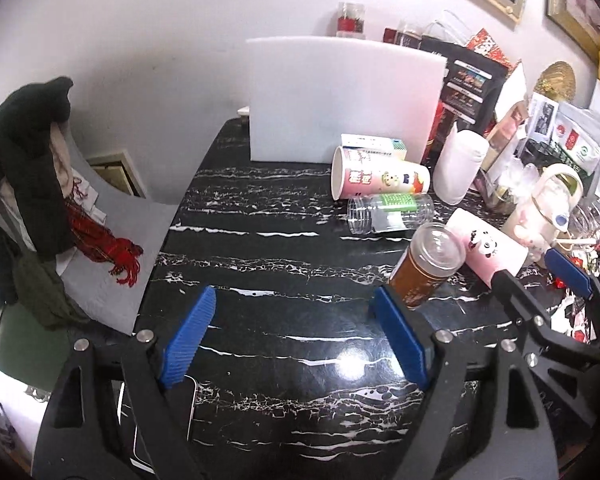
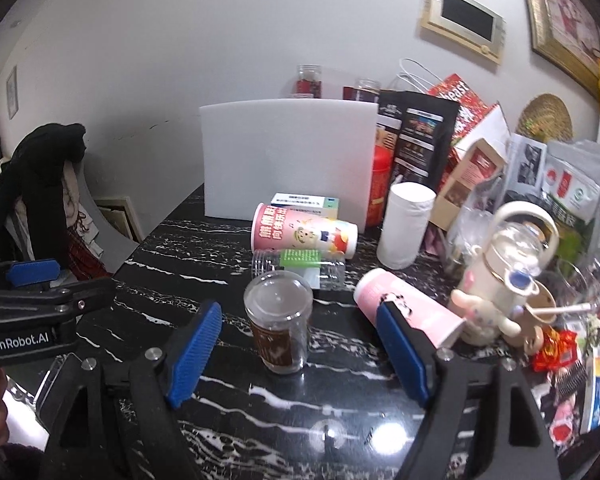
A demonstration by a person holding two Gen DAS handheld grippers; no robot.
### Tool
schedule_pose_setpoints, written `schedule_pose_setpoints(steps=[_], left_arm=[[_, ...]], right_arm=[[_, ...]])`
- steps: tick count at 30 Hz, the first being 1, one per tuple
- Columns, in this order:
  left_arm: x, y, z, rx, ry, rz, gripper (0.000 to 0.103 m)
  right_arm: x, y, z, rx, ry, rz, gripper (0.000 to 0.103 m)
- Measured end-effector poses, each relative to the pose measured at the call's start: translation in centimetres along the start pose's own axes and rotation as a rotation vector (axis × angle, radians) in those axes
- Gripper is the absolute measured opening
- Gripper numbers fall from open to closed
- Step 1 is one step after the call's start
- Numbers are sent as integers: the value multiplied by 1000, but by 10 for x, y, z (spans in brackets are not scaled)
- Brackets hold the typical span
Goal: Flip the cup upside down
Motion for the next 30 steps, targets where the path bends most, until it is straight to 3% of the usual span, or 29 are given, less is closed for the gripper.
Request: schedule_pose_setpoints(steps=[13,30], left_arm=[[-34,-32,-29,-17,-53,95,83],[-58,-67,-15,24,-102,144,83]], right_arm=[[-14,-27,-36,54,-67,40,80],[-25,-84,-39,165,-100,81,80]])
Point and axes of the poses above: each gripper's, at about its wrist camera, not at the fingertips, and z roughly the way its jaws point, x to its left, y to its top, the point moved 10 cm from there along z, roughly the way its jaws point, and after that the axes turned 10 degrees about y, right-handed, at the moved point
